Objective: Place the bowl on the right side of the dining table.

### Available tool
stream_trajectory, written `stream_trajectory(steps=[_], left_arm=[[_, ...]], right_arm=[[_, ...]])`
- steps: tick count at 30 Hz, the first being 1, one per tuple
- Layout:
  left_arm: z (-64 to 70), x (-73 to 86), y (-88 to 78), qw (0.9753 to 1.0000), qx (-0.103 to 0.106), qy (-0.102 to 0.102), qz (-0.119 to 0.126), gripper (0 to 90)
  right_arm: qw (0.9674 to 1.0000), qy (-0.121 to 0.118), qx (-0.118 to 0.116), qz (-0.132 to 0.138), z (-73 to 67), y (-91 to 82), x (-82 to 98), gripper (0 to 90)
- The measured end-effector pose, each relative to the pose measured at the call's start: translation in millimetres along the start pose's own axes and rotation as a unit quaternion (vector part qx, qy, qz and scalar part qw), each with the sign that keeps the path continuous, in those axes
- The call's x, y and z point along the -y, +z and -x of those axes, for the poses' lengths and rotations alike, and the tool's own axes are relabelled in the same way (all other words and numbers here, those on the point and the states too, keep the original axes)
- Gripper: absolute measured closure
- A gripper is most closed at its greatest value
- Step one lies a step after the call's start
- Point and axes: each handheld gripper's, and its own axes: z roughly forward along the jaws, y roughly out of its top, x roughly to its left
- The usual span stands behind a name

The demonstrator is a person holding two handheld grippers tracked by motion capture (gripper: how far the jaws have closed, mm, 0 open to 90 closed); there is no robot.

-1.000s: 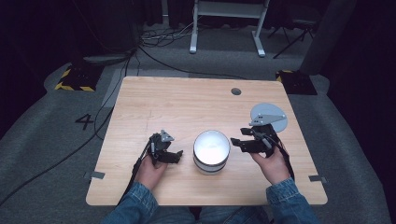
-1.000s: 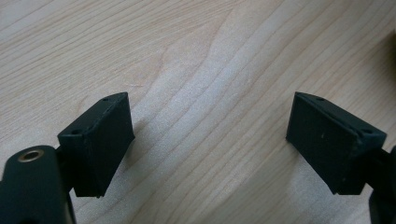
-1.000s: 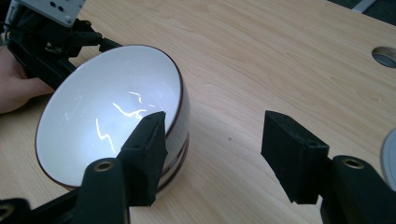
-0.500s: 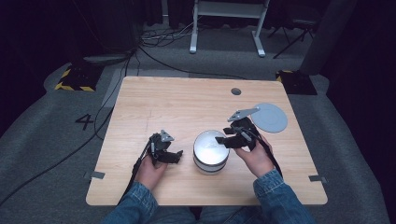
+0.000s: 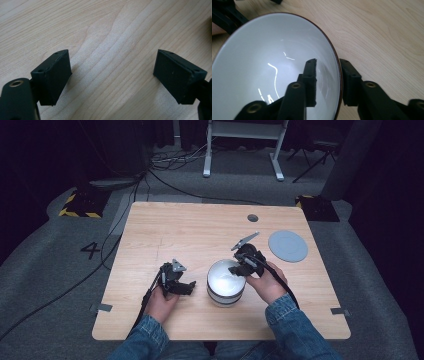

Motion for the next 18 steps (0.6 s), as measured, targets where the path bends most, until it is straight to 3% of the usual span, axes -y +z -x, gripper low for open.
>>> stream_trajectory(steps=[4, 17, 18], left_arm=[[-0.3, -0.1, 0.2, 1.0, -0.001, 0.003, 0.0, 14.6], [-0.3, -0.2, 0.4, 1.0, 0.0, 0.002, 0.0, 14.6], [-0.4, -0.3, 0.4, 1.0, 0.0, 0.003, 0.0, 14.6]], right_arm=[[0.9998, 0.017, -0.006, -0.011, 2.5, -1.0, -1.4, 81.2], [0.999, 0.025, -0.03, -0.024, 6.7, -5.1, -6.6, 83.0], [0.9993, 0.015, -0.018, -0.028, 6.1, -5.9, -8.8, 83.0]])
